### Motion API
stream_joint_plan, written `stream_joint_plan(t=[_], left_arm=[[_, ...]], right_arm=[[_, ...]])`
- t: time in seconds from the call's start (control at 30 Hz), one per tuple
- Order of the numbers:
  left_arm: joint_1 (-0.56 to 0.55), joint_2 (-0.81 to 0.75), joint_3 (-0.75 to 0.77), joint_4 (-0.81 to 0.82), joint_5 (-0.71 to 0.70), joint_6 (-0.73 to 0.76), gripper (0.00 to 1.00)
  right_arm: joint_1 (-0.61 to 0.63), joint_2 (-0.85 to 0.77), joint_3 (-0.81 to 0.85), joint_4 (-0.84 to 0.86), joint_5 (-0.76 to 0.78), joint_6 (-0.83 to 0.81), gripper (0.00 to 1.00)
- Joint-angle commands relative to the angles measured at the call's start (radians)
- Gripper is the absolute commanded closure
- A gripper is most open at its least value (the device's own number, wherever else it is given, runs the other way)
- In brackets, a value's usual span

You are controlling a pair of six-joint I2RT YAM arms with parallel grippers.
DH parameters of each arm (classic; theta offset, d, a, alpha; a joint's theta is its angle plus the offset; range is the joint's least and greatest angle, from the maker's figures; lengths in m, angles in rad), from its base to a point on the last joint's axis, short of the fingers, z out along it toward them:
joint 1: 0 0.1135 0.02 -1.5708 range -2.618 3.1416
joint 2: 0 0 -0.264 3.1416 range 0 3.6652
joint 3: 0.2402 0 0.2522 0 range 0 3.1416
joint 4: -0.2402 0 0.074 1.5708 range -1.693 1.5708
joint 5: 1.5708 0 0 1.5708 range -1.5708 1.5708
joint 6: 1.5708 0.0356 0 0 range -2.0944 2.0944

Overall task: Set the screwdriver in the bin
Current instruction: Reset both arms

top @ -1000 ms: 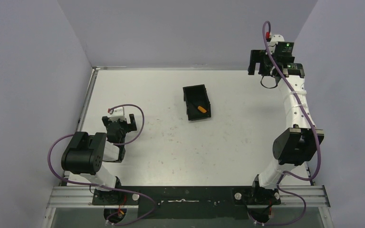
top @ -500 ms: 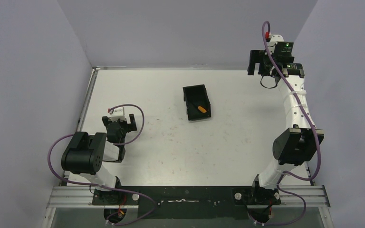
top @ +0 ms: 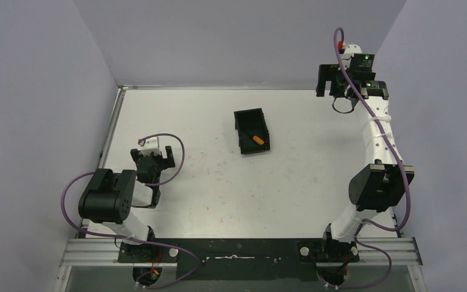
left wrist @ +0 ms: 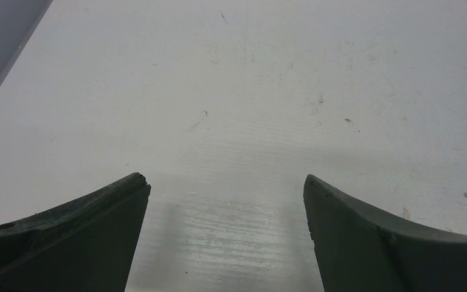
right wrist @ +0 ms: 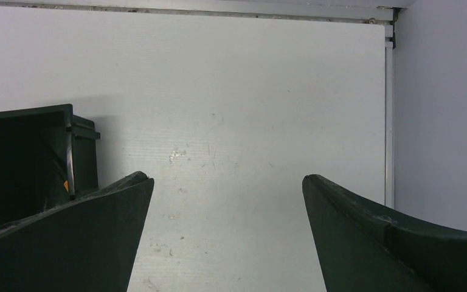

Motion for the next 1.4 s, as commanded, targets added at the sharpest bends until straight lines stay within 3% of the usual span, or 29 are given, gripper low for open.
stream_joint_plan(t=[0.0,0.6,0.87,1.03,1.37], left_arm=[[-0.002,-0.004,0.019,0.053,0.009,0.007,0.03],[-0.002,-0.004,0.019,0.053,0.009,0.006,0.03],[-0.002,-0.005,0.019,0.053,0.01,0.006,0.03],[-0.002,-0.004,0.019,0.053,0.009,0.006,0.03],[-0.002,-0.004,0.019,0.053,0.01,0.006,0.03]], right_arm=[[0.011,-0.022,0.03,0.024,-0.009,-0.006,0.0],[0.026,-0.051,-0.009,0.06,0.029,0.002,0.0],[0.019,-0.105,-0.062,0.135,0.16,0.188,0.0],[0.011,-0.124,-0.101,0.149,0.085,0.142,0.0],[0.009,-0.172,-0.176,0.197,0.127,0.13,0.0]])
